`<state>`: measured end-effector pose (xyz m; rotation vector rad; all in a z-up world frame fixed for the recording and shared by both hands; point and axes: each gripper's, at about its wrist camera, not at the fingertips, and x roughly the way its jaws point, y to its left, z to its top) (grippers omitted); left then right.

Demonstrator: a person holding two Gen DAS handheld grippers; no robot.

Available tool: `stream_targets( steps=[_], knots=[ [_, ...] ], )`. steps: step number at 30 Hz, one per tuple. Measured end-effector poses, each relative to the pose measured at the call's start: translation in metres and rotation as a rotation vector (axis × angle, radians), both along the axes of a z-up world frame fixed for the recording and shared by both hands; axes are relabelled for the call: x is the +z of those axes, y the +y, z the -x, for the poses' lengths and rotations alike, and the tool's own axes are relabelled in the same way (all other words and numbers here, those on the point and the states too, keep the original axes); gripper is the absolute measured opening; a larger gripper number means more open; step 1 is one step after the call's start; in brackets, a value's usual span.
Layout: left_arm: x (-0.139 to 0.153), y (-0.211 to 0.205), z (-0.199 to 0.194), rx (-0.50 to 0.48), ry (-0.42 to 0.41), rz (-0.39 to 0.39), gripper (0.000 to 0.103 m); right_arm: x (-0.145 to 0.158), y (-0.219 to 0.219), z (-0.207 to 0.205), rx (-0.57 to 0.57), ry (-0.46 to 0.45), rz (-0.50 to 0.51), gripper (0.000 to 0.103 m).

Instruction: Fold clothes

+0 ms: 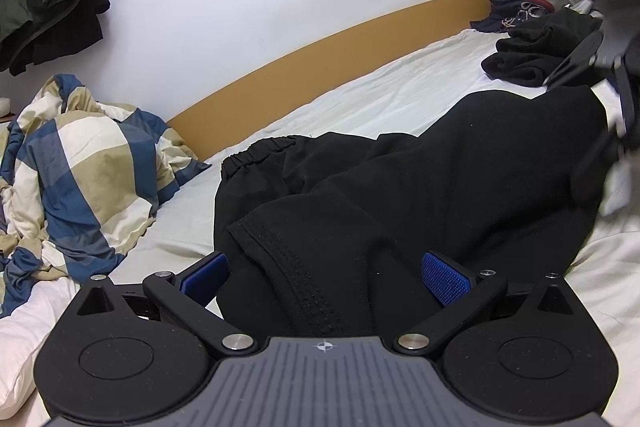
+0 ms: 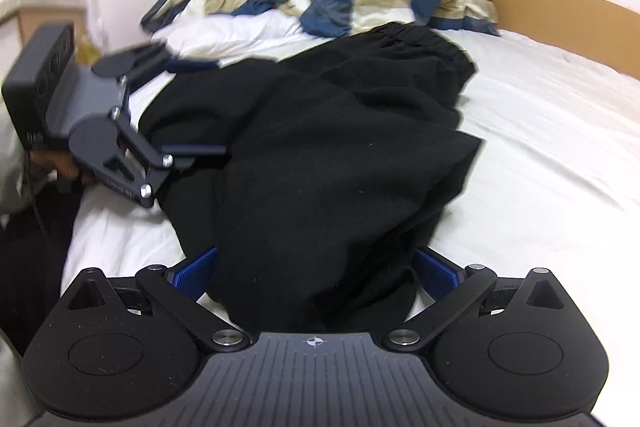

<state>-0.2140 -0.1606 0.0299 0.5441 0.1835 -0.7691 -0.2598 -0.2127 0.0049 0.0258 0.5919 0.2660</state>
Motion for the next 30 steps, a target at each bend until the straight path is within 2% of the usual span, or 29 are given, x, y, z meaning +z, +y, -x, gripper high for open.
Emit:
stream_targets(
  steps=[2,4,6,7,10,13,16,30],
  knots=[
    [0.0,-0.001,0.0,0.0,-0.001,-0.001,0.103,0.01,-0.003,0.01,-0.035,-0.055,-0.019,0.103],
    [0.0,-0.001,0.0,0.0,-0.002,-0.001,0.103,0.019,0.001,0.014,-0.109,-0.147,0.021,0.103],
    [0.0,-0.001,0.001,0.001,-0.007,-0.004,0.103,0.02,0.007,0.009,-0.197,-0.195,0.042,0.103],
    [-0.001,-0.001,0.002,0.002,-0.01,-0.005,0.103,0.016,0.01,0.002,-0.229,-0.183,0.038,0.103],
    [-0.001,-0.002,0.002,0.004,-0.016,-0.011,0.103,-0.005,0.017,-0.025,-0.234,-0.037,0.044,0.103],
    [-0.002,-0.003,0.002,0.005,-0.02,-0.014,0.103,-0.008,0.006,-0.028,-0.227,0.005,-0.042,0.103],
    [-0.002,-0.005,0.002,0.007,-0.02,-0.017,0.103,-0.009,-0.001,-0.026,-0.223,0.007,-0.085,0.103],
    [-0.001,-0.006,0.0,0.015,-0.008,-0.02,0.103,-0.007,0.005,-0.028,-0.231,0.006,-0.078,0.103]
  ],
)
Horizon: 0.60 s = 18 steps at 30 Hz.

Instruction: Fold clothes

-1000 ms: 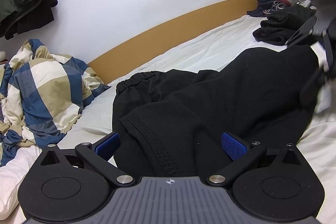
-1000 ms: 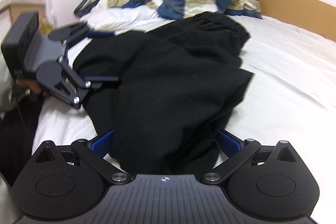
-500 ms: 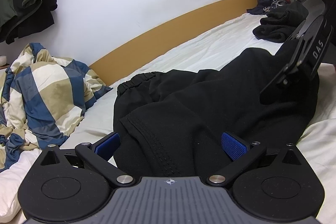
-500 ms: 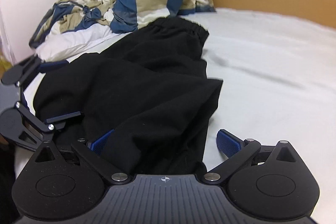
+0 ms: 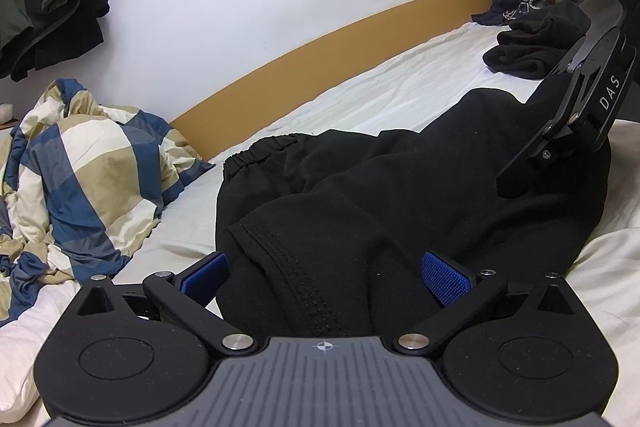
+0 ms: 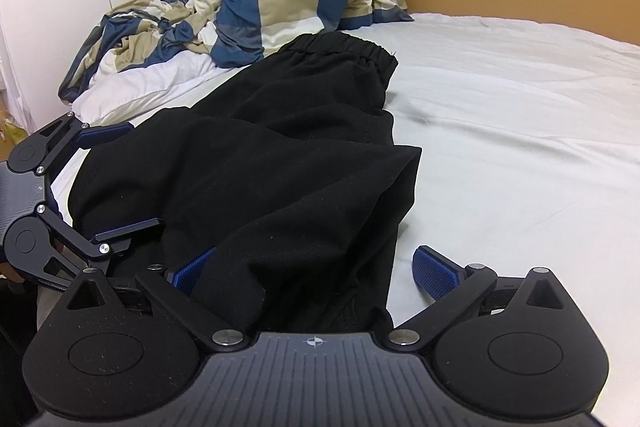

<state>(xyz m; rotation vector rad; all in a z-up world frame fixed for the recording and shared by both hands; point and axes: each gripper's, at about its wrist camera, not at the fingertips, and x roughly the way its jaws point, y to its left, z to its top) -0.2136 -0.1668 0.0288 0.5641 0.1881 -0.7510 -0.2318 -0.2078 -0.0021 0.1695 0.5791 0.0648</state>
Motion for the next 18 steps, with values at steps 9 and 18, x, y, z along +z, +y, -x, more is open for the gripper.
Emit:
stream_targets(
  steps=[9,18],
  knots=[
    [0.003,-0.004,-0.013,0.012,0.071,0.015,0.103,-0.001,0.0,0.0,0.001,-0.001,-0.002,0.103],
    [0.002,-0.005,-0.018,0.012,0.097,0.025,0.103,-0.001,0.0,-0.002,0.002,-0.001,-0.004,0.103]
  ],
)
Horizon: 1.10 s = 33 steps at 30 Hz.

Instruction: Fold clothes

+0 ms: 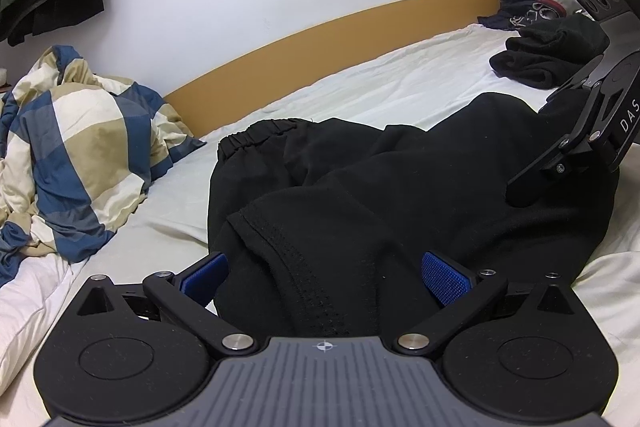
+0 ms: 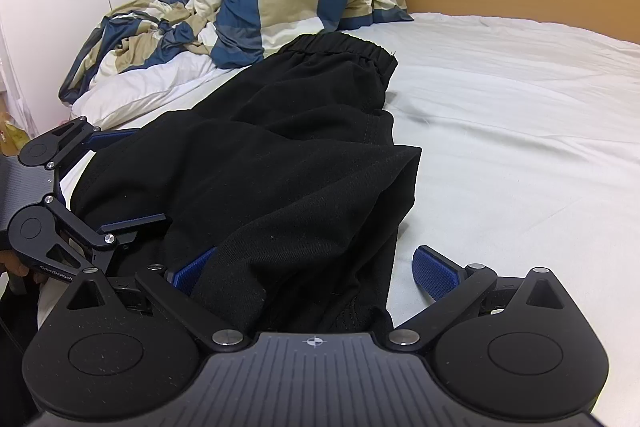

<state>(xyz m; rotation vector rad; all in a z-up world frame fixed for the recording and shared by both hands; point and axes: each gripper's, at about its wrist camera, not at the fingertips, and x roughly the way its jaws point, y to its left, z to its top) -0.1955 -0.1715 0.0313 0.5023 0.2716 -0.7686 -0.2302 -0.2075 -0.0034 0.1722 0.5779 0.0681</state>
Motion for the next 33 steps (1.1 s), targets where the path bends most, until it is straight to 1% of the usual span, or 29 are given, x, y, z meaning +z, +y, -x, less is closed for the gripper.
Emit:
stream_targets(
  steps=[10,19,33],
  knots=[
    [-0.0006,-0.0035,0.0004,0.006,-0.012,-0.01,0.103,-0.0005,-0.002,0.0019,0.004,0.001,-0.001,0.103],
    [0.0005,-0.0022,-0.0022,0.011,0.014,-0.005,0.103,-0.0007,-0.0015,0.0008,0.003,0.001,-0.001,0.103],
    [-0.0004,-0.0033,-0.0017,0.015,0.003,-0.012,0.103,-0.001,-0.0023,0.002,0.004,0.001,-0.002,0.103]
  ],
)
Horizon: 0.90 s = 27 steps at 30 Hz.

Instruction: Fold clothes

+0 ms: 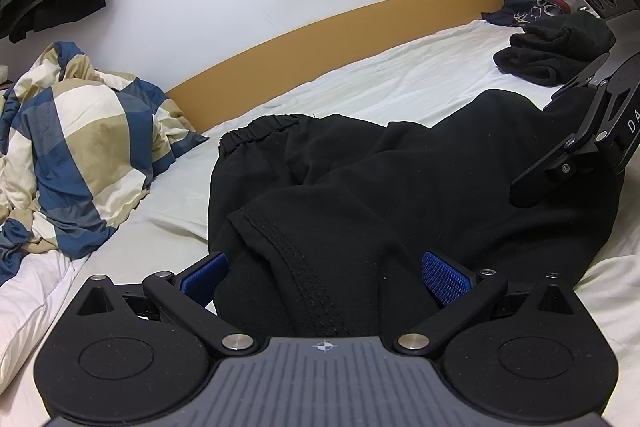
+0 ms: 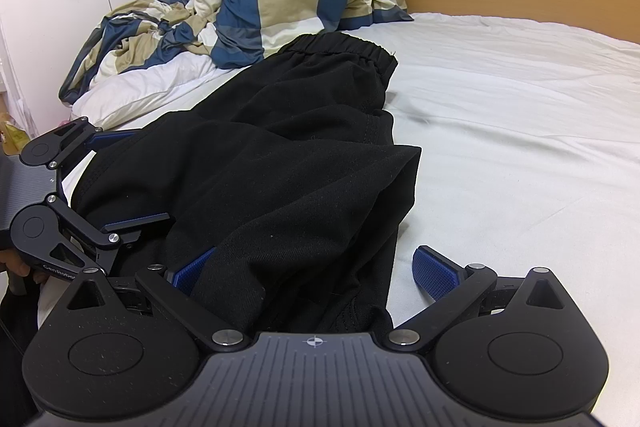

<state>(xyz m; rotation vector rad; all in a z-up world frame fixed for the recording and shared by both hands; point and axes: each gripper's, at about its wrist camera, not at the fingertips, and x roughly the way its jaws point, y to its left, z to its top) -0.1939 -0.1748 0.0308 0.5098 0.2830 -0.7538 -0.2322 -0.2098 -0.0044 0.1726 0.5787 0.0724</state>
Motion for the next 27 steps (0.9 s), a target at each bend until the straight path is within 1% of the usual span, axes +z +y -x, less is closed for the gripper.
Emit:
stream_targets(
  steps=[27],
  knots=[
    [0.0,-0.001,0.0008,0.001,-0.003,-0.002,0.103,0.0003,0.0004,0.0002,0.0,0.0,0.0,0.103]
  ],
)
